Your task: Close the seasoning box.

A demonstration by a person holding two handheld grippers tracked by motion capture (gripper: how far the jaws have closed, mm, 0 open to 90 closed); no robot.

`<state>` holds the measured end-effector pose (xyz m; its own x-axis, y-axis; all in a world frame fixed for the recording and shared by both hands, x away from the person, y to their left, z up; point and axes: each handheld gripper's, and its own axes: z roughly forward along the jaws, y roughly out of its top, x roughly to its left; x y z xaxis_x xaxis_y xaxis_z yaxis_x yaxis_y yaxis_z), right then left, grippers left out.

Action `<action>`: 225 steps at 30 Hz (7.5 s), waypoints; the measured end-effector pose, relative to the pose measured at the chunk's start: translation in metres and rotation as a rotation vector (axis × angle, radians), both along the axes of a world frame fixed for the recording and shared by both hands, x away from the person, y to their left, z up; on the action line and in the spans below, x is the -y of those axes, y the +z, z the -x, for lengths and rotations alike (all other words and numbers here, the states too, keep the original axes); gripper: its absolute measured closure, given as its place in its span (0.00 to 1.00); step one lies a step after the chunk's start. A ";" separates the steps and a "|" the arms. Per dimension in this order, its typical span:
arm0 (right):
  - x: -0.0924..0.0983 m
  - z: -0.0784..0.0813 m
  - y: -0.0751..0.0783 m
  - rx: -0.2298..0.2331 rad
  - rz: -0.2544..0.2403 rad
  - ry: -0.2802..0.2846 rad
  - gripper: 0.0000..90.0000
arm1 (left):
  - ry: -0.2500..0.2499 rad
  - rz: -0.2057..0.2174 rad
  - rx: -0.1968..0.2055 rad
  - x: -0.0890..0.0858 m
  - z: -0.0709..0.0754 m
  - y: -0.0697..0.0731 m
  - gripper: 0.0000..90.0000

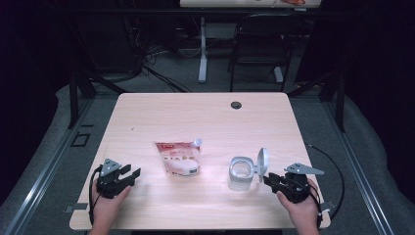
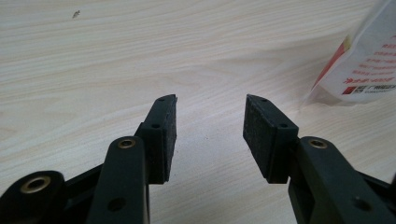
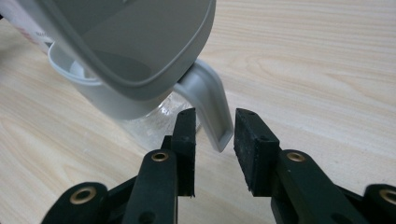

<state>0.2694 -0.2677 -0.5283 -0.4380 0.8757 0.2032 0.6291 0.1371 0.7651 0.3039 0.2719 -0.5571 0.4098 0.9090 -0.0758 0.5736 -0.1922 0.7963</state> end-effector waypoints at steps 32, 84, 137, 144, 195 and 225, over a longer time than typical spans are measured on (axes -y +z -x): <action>-0.012 -0.014 -0.011 -0.001 0.053 0.000 0.91 | -0.005 -0.003 0.004 0.001 -0.001 0.001 0.61; -0.007 -0.022 -0.011 0.061 0.032 -0.023 0.93 | -0.052 0.012 0.014 0.009 0.003 0.006 0.62; -0.007 -0.048 0.009 0.125 0.001 -0.004 0.87 | -0.111 0.073 0.011 0.027 -0.031 0.072 0.73; -0.002 -0.033 0.030 0.169 0.058 -0.010 0.74 | -0.174 0.054 0.044 0.033 -0.027 0.089 0.74; -0.115 -0.048 0.095 0.232 0.058 0.304 0.70 | -0.369 0.075 0.056 0.056 -0.024 0.109 0.73; -0.171 -0.069 0.088 0.212 0.026 0.425 0.64 | -0.364 0.080 0.065 0.058 -0.026 0.109 0.82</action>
<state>0.3379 -0.0965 -0.4407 -0.7879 0.6137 0.0512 0.3438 0.3695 0.8633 0.3298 0.2140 -0.4476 0.7110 0.6955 -0.1033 0.4267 -0.3100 0.8496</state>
